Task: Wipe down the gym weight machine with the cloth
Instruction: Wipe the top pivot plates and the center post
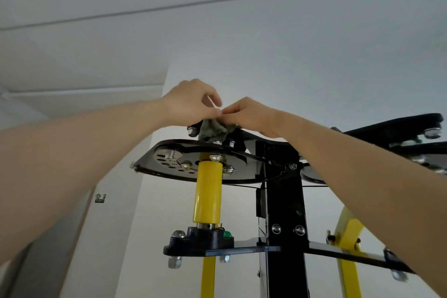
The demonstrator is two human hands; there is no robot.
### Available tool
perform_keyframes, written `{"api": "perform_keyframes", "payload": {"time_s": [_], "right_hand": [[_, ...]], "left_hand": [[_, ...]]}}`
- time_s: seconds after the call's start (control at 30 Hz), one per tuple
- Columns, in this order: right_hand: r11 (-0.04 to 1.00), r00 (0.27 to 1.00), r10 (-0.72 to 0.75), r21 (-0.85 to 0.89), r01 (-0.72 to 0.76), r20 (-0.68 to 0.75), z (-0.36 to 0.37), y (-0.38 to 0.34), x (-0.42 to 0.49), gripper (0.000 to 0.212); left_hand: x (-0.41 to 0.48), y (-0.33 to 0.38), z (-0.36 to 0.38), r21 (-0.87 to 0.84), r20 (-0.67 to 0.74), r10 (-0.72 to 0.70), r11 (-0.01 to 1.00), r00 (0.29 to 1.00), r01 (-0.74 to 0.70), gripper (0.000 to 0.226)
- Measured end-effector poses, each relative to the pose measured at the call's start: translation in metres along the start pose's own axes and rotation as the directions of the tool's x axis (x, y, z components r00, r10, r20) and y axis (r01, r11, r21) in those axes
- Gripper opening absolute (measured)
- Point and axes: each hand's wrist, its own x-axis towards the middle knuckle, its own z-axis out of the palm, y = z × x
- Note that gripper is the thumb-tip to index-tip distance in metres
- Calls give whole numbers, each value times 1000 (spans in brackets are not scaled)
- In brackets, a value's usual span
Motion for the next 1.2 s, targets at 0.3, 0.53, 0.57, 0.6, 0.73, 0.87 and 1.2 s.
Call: {"api": "perform_keyframes", "payload": {"time_s": [0.3,0.53,0.57,0.6,0.73,0.87,1.2], "right_hand": [[973,985,110,-215,-79,136,-26,11,-2,25],[875,992,101,-482,-49,81,-41,42,-9,22],[850,990,114,-523,-55,82,-43,45,-10,22],[822,988,131,-566,-60,84,-46,49,-10,22],[720,976,201,-689,-87,87,-61,70,-16,24],[619,961,263,-778,-104,81,-82,84,-28,28],[480,936,351,-865,-146,37,-140,81,-62,26]], "left_hand": [[32,4,22,260,180,17,963,984,-65,17],[53,34,54,383,263,28,914,964,-131,20],[56,40,61,406,269,33,902,963,-144,22],[59,45,69,423,274,38,893,961,-156,23],[71,60,98,414,298,39,895,954,-166,29],[83,71,125,336,344,52,925,937,-175,39],[106,111,168,-32,306,192,981,932,-192,25]]}}
